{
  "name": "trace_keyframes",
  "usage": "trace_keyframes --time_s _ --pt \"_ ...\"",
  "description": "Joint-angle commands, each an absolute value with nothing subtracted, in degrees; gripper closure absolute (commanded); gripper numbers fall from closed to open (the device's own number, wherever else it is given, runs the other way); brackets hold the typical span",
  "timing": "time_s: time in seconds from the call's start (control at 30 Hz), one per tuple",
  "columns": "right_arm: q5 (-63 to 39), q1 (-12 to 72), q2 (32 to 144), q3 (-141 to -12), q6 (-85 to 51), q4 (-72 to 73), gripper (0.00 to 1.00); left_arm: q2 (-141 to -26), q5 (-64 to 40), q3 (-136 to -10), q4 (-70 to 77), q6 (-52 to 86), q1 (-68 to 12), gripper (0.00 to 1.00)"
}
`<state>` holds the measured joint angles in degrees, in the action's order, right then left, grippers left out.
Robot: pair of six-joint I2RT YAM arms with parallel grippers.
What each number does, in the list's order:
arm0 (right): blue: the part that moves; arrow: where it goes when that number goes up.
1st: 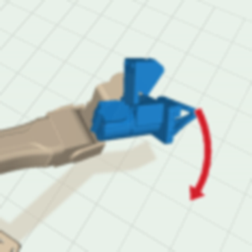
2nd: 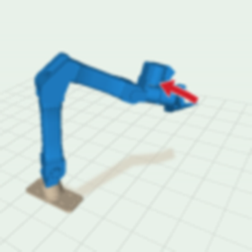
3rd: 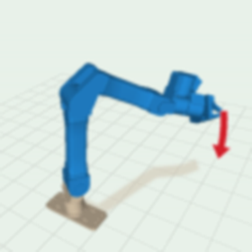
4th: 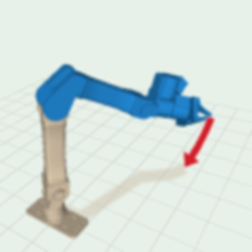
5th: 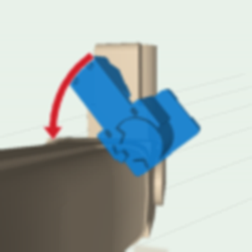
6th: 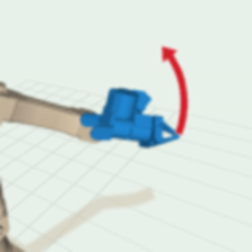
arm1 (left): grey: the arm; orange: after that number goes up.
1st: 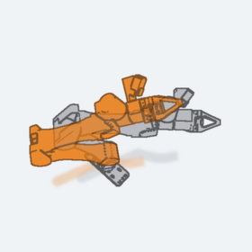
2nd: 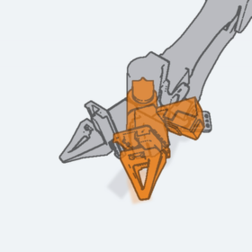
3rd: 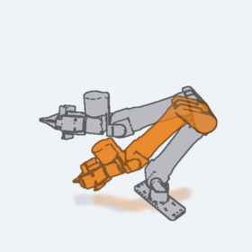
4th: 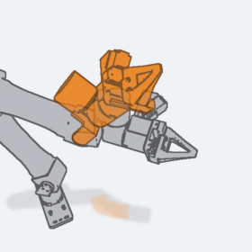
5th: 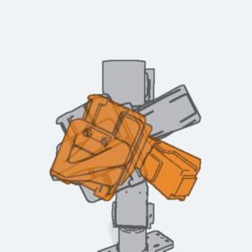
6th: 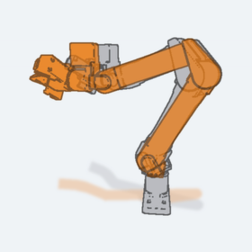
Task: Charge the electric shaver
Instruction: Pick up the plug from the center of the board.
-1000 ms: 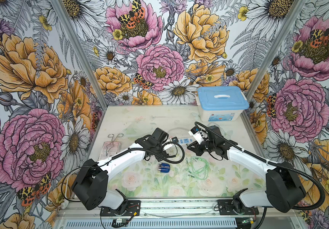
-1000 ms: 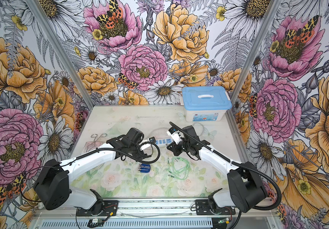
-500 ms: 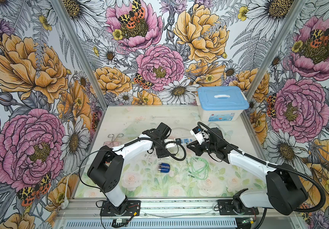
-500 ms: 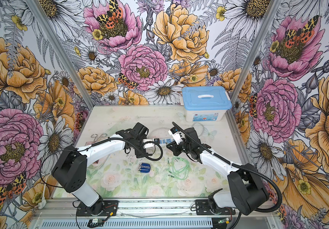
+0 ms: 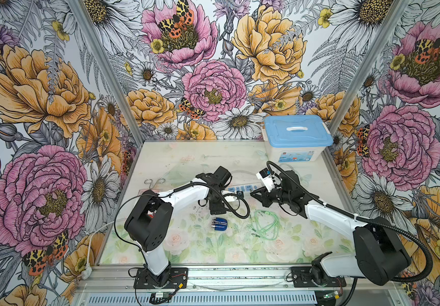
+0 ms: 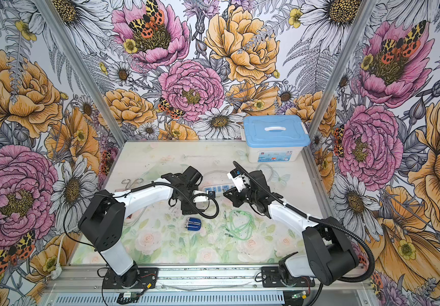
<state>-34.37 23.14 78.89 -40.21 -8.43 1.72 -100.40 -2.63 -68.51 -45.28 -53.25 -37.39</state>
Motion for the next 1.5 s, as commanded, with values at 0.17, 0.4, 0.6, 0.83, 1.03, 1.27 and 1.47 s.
trace_keyframes --time_s 0.17,0.4,0.6,0.83,1.03,1.27,1.47 --pt "-36.84 22.41 80.07 -38.51 -10.71 7.73 1.00 -106.11 -2.37 -71.93 -46.06 -56.26 -36.59 0.14" --pt "-37.26 21.71 80.33 -37.85 -11.35 8.77 1.00 -110.17 -2.68 -74.78 -49.01 -56.76 -34.92 0.16" --pt "-38.19 21.12 81.77 -37.63 -12.33 10.51 1.00 -111.94 -5.10 -76.97 -51.90 -56.26 -33.44 0.19" --pt "-38.73 20.75 82.79 -37.75 -12.98 11.43 1.00 -113.08 -8.00 -77.70 -52.73 -55.67 -35.01 0.21" --pt "-38.94 20.39 83.06 -37.80 -13.10 11.60 1.00 -113.63 -8.85 -77.02 -52.73 -55.13 -36.21 0.22" --pt "-38.41 19.97 81.45 -36.72 -13.52 11.60 1.00 -113.90 -6.52 -76.45 -54.44 -54.44 -35.29 0.29" --pt "-38.23 19.78 80.60 -35.99 -13.87 11.60 1.00 -113.02 -5.27 -75.57 -54.85 -54.44 -34.46 0.31"
